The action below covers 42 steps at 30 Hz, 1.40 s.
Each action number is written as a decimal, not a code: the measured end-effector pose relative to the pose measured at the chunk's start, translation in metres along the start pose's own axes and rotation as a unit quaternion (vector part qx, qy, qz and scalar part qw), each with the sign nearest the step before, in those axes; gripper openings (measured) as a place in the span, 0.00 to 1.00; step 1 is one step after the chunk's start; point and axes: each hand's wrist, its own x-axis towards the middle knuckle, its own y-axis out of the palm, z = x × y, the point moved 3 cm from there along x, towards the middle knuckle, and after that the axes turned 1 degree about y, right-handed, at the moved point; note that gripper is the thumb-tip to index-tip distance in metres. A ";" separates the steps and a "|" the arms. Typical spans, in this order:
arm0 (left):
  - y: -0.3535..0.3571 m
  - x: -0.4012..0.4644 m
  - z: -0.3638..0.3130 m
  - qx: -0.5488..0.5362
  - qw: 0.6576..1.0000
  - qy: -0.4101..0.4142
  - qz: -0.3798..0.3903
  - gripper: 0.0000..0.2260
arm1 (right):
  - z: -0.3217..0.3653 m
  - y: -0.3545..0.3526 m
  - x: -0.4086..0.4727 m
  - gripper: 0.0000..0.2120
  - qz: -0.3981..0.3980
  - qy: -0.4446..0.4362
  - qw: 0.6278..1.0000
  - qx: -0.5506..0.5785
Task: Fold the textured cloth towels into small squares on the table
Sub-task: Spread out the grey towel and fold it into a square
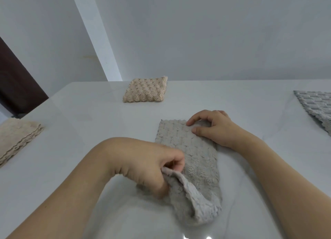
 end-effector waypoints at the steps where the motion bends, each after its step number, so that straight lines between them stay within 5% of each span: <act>1: -0.004 0.003 0.004 -0.009 0.999 0.015 -0.035 0.10 | -0.001 0.000 0.000 0.04 -0.002 0.010 1.000 0.023; 7: -0.025 0.024 0.026 -0.024 0.952 0.059 -0.300 0.03 | -0.010 0.004 0.001 0.18 -0.010 0.097 0.980 0.175; 10: -0.026 0.030 0.038 -0.031 0.936 0.039 -0.350 0.05 | -0.012 0.001 0.001 0.34 0.025 0.125 0.951 0.280; 13: -0.026 0.038 0.048 -0.042 0.923 0.019 -0.381 0.09 | -0.007 -0.004 -0.002 0.42 0.070 0.113 0.971 0.200; 19: -0.028 0.050 0.054 -0.085 0.900 -0.002 -0.427 0.11 | -0.002 -0.015 -0.005 0.22 0.148 0.100 0.979 0.099; 23: -0.030 0.055 0.057 -0.120 0.895 -0.011 -0.430 0.08 | 0.011 -0.027 -0.005 0.24 0.122 0.120 0.982 -0.075; 26: -0.031 0.055 0.060 -0.170 0.889 0.001 -0.426 0.08 | 0.026 -0.036 -0.007 0.31 0.150 0.175 0.943 -0.239; 31: -0.033 0.050 0.059 -0.272 0.840 0.055 -0.466 0.05 | 0.032 -0.039 -0.011 0.18 0.187 0.188 0.949 -0.170; 35: -0.041 0.044 0.057 -0.355 0.784 0.087 -0.502 0.05 | 0.035 -0.045 -0.007 0.10 0.112 0.150 0.980 -0.061; 42: -0.040 0.054 0.074 -0.299 0.820 -0.050 -0.485 0.05 | 0.021 -0.030 0.002 0.01 0.051 0.136 0.988 -0.048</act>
